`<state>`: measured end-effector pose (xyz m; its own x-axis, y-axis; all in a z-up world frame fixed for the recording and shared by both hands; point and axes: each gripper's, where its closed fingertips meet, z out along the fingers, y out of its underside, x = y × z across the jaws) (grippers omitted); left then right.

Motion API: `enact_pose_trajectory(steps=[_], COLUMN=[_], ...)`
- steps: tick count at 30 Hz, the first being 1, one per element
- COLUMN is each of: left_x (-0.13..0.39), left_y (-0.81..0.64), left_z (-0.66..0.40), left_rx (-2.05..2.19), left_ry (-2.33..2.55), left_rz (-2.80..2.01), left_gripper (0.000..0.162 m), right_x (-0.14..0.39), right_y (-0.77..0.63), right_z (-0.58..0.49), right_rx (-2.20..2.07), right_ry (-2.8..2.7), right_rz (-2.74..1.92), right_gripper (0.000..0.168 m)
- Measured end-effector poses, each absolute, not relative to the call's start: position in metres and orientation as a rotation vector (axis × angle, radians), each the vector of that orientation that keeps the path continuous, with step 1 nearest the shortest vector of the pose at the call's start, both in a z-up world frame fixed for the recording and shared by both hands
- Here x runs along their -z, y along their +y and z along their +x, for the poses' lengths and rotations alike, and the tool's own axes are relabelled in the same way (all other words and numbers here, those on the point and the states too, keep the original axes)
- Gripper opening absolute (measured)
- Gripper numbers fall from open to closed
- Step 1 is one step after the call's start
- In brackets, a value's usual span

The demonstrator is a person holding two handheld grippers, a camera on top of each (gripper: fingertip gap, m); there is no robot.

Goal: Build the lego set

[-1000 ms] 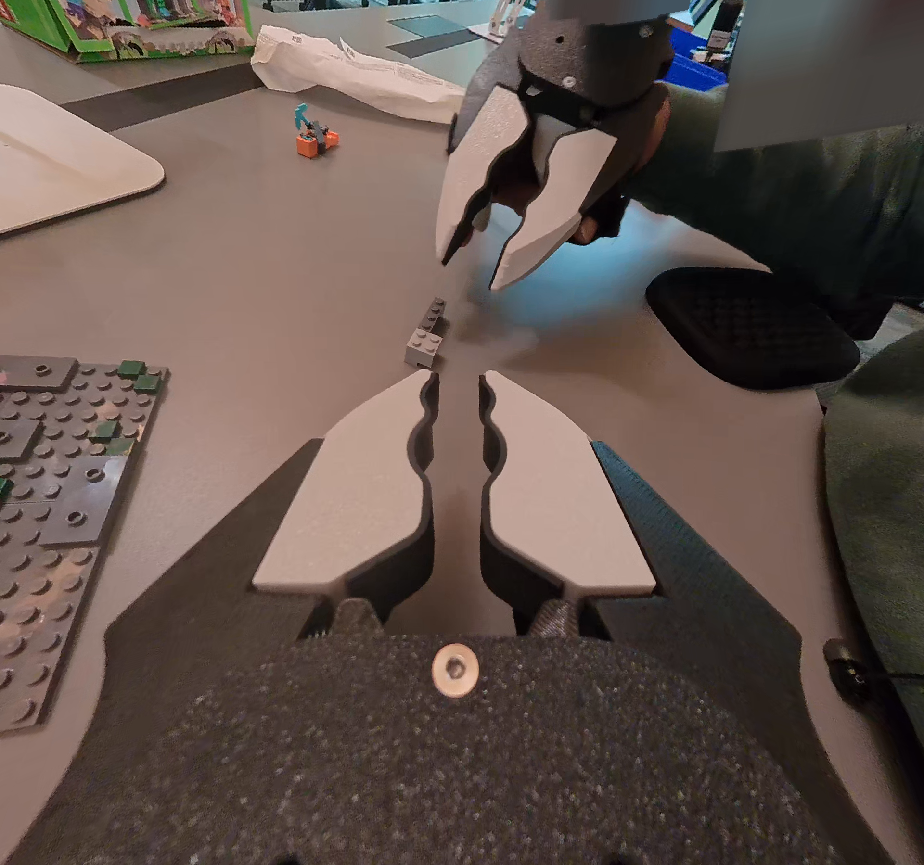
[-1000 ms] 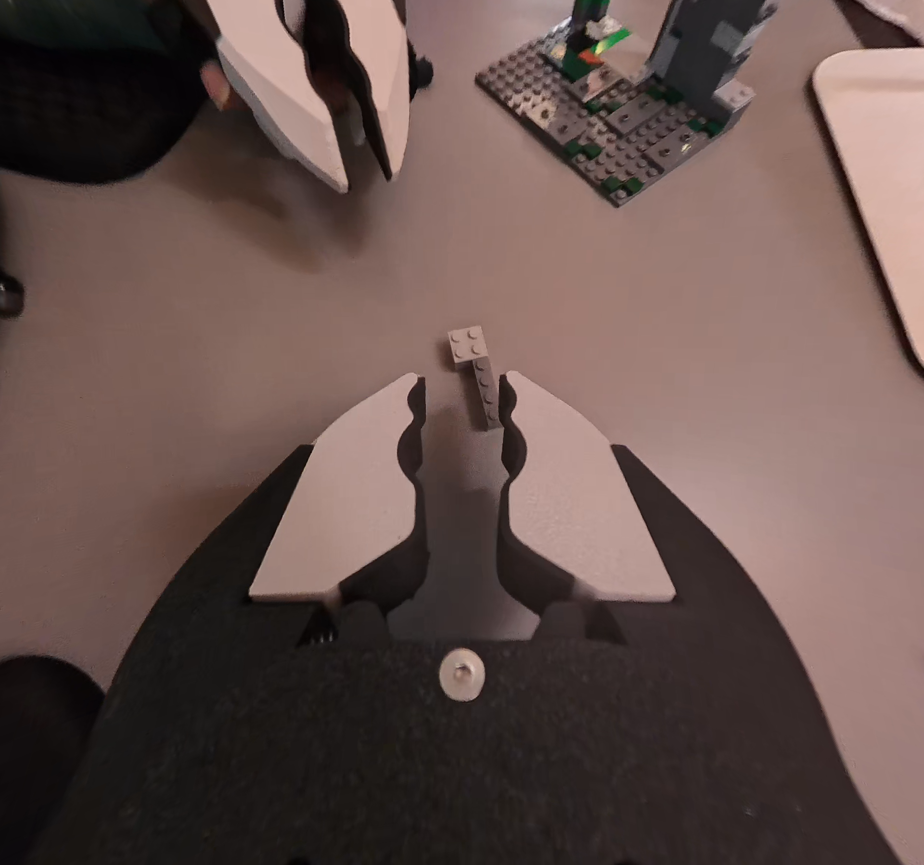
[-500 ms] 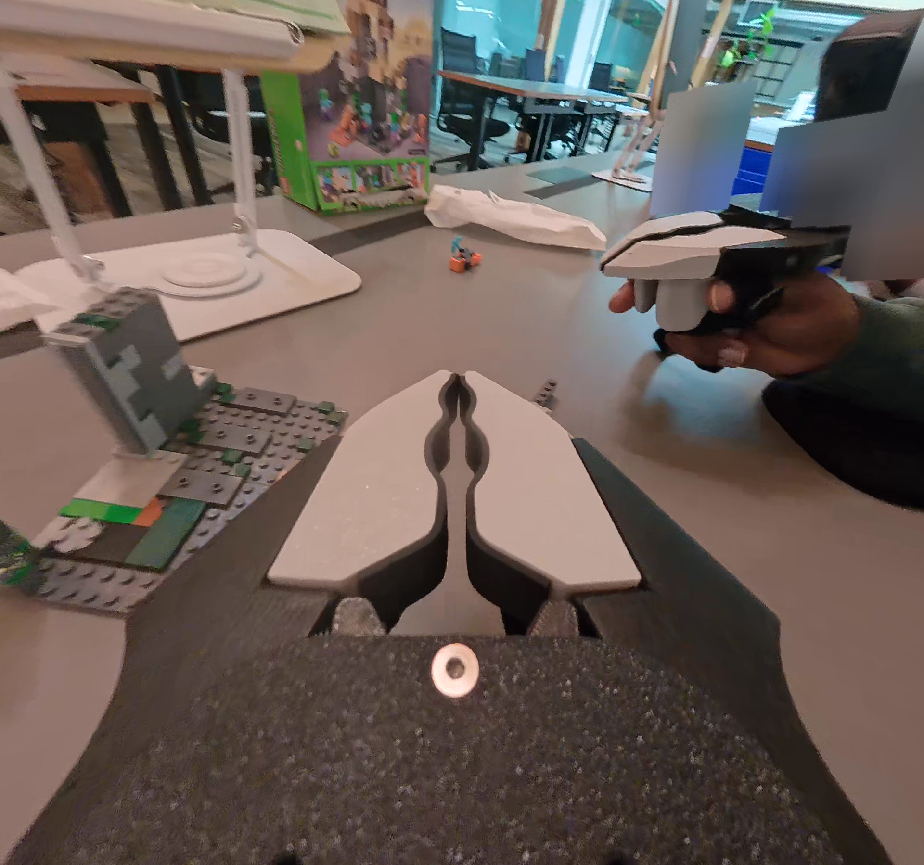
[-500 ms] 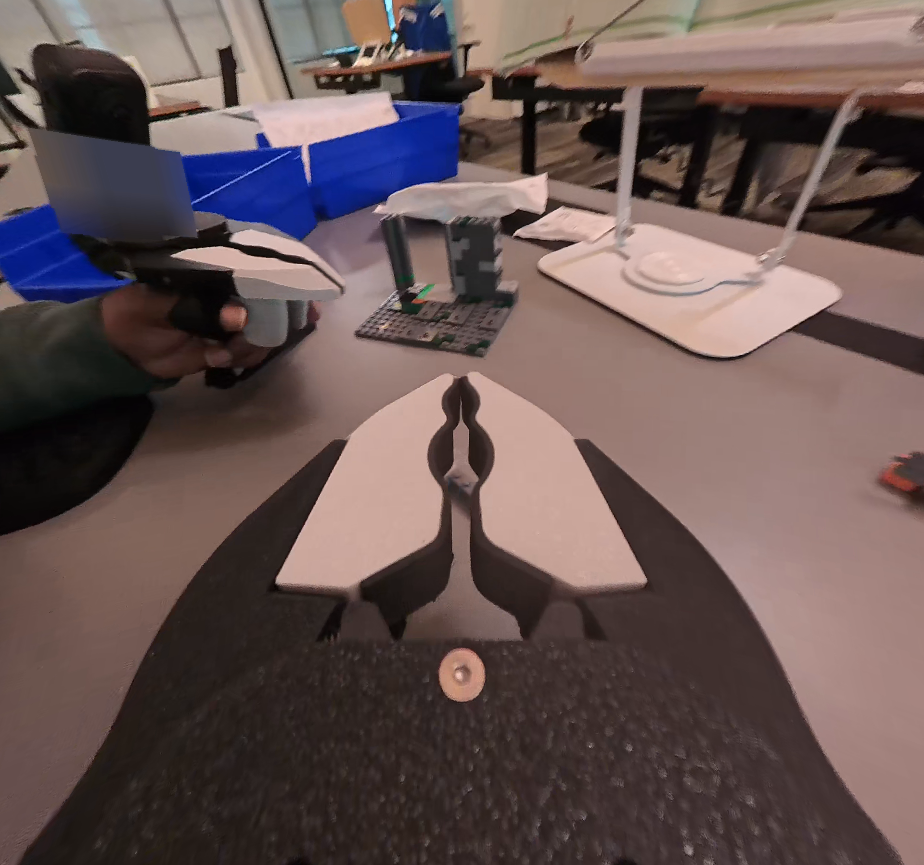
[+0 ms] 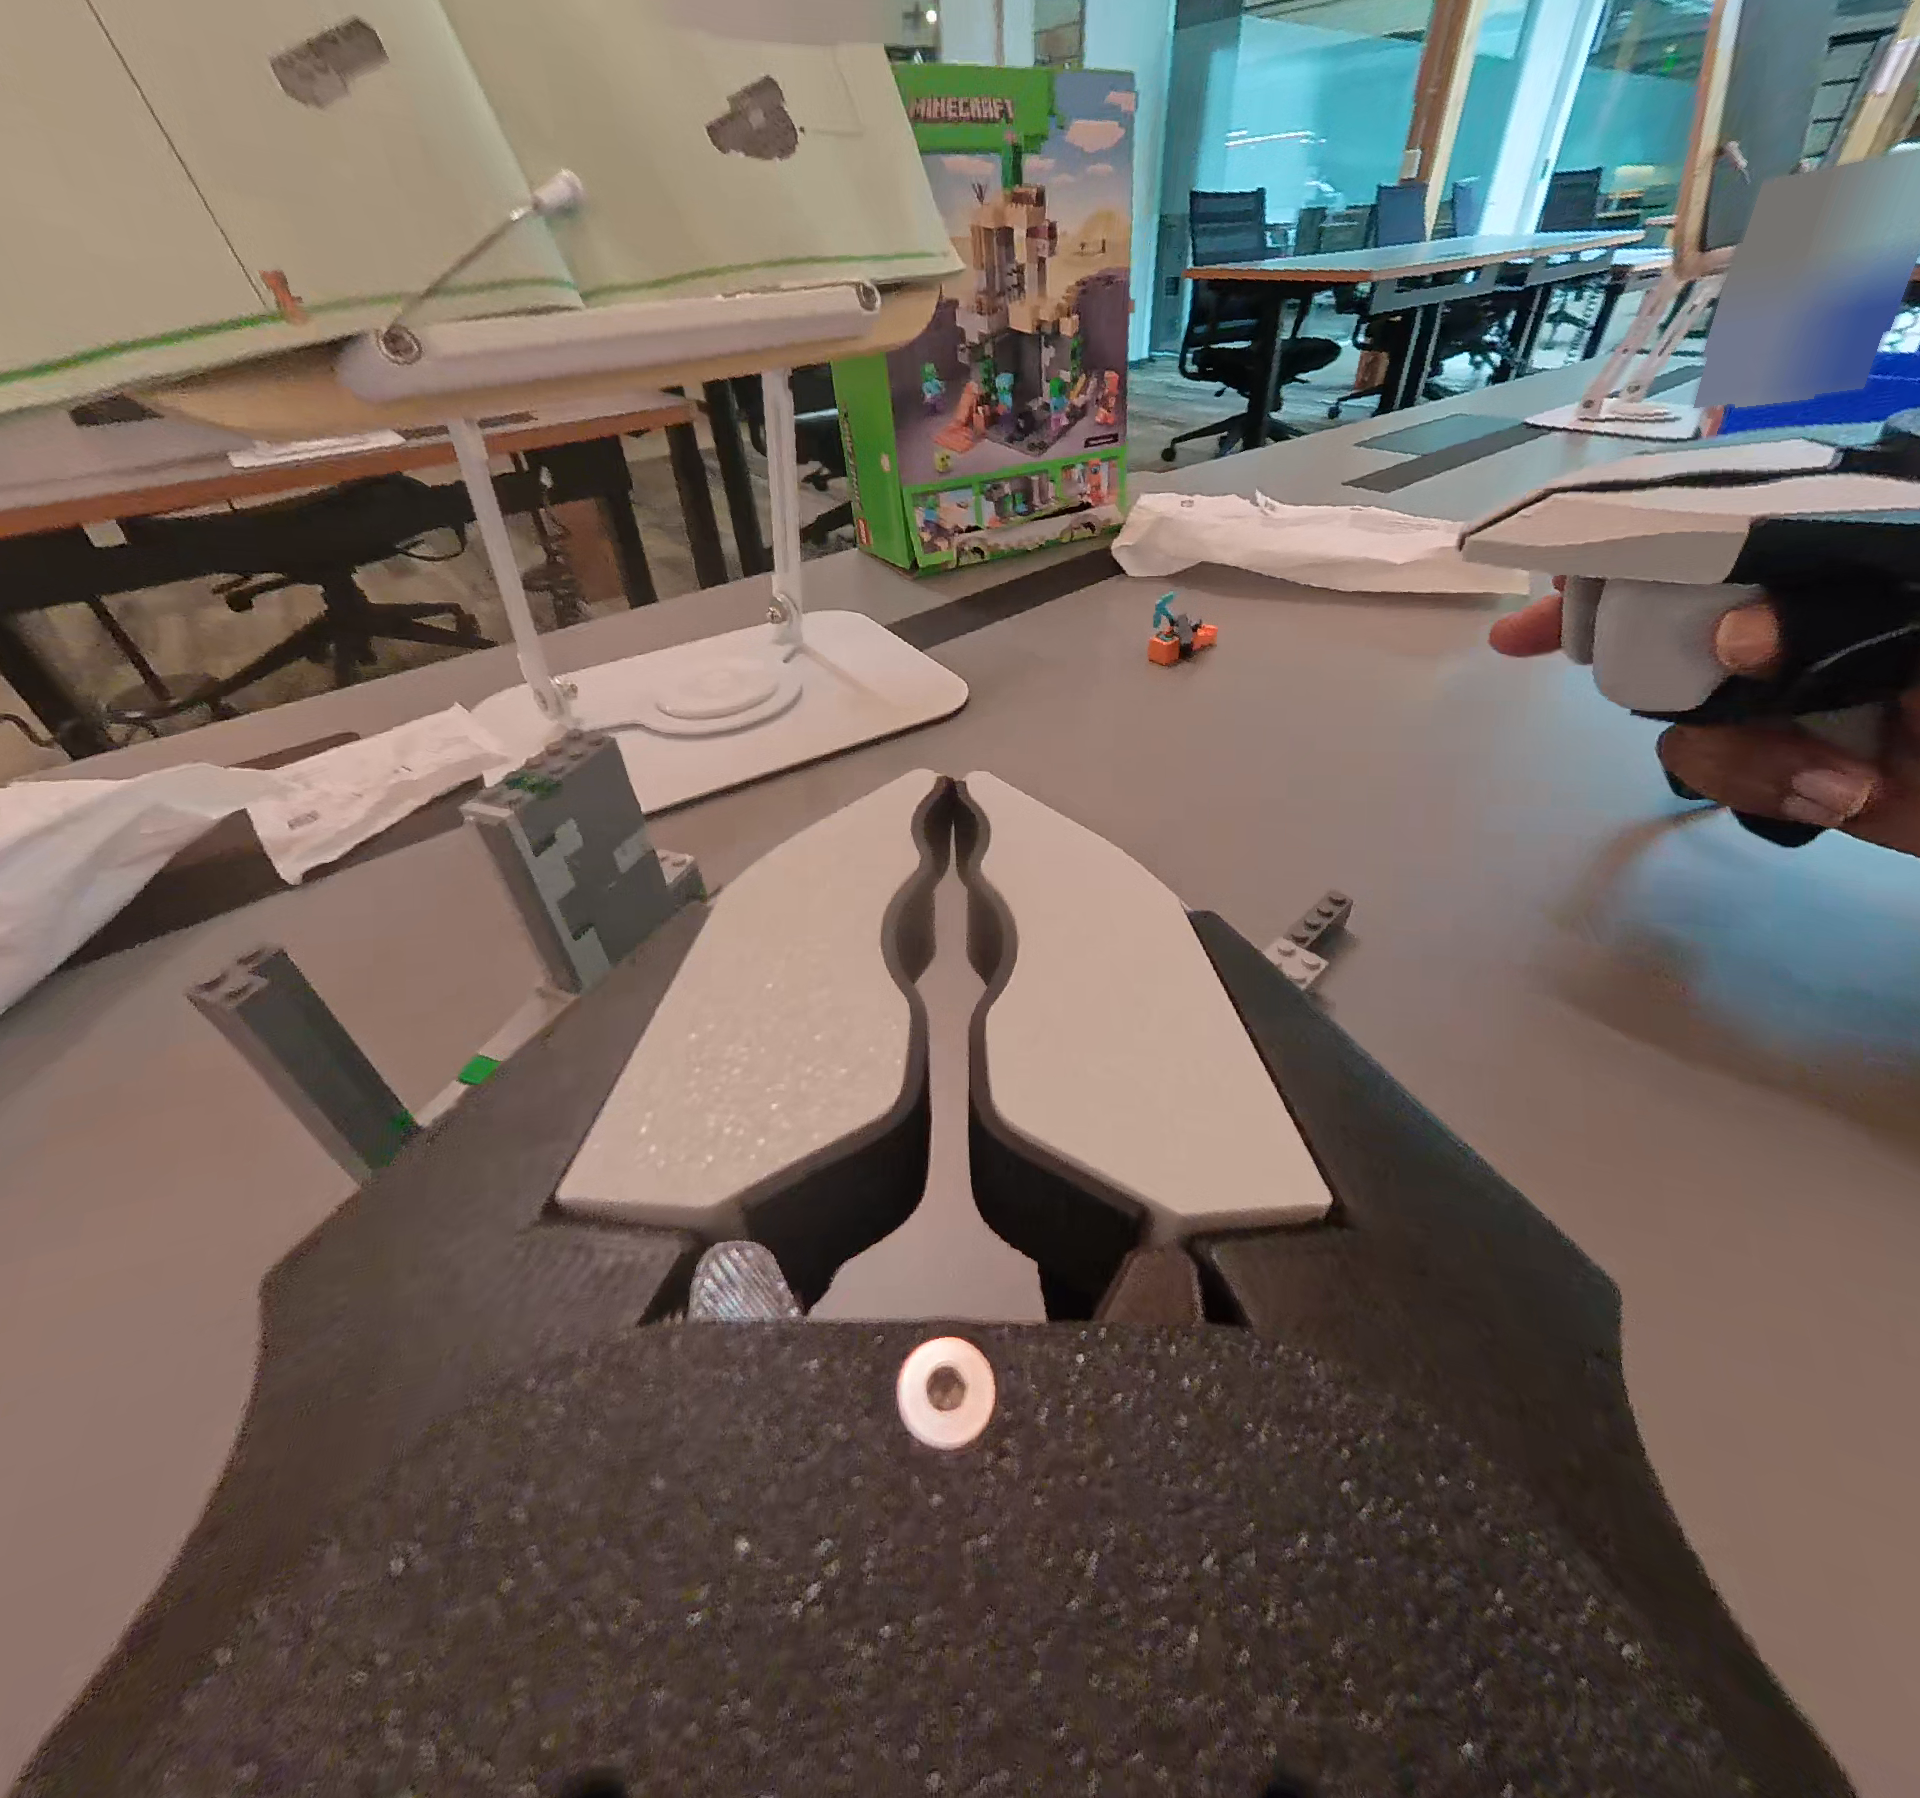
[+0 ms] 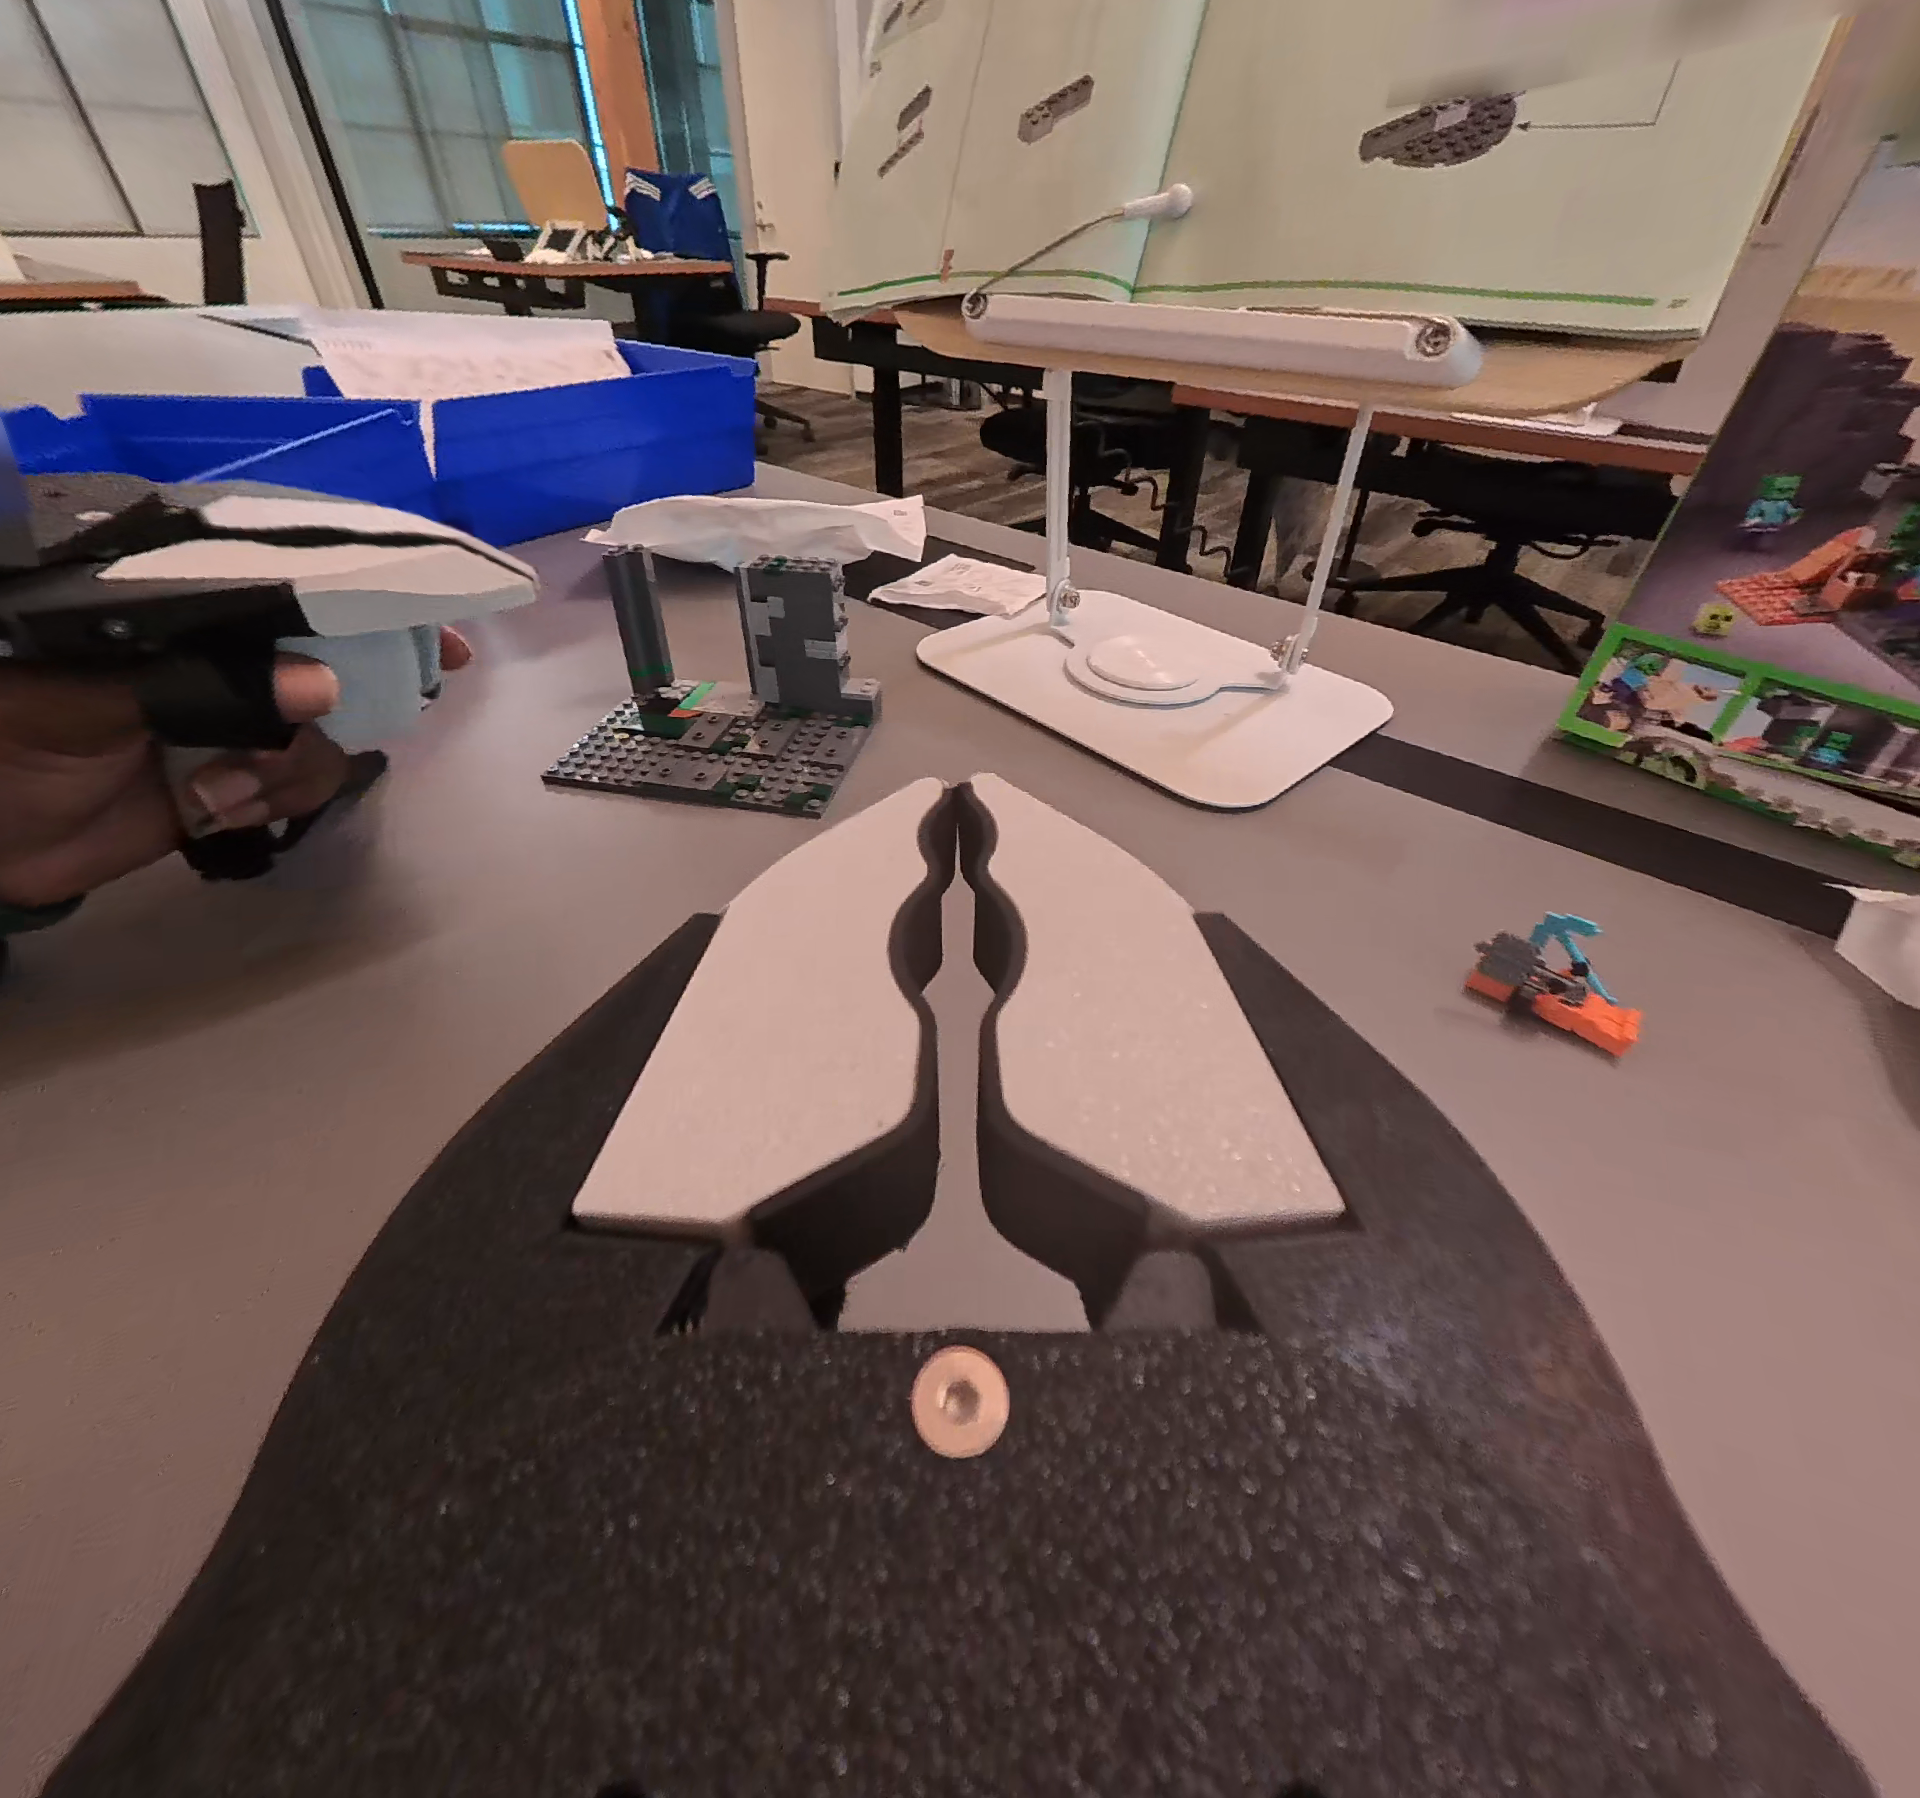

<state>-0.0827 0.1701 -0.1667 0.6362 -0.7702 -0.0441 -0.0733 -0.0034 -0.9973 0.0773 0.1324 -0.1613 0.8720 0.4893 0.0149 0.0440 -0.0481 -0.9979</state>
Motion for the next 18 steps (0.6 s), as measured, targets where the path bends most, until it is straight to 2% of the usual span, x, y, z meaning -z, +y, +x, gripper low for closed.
enact_pose_trajectory(steps=[14, 18], left_x=[0.122, 0.139], left_y=[0.212, 0.221], left_z=[-0.063, -0.072], left_rx=[0.651, 0.639], left_ry=[0.576, 0.551], left_rz=[-1.438, -1.468], left_gripper=[0.0, 0.0], right_x=[0.181, 0.182], right_y=[0.143, 0.145], right_z=[0.084, 0.089], right_rx=[-0.262, -0.263], right_ry=[-0.423, -0.398], right_rz=[-1.636, -1.632], right_gripper=[0.0, 0.0])
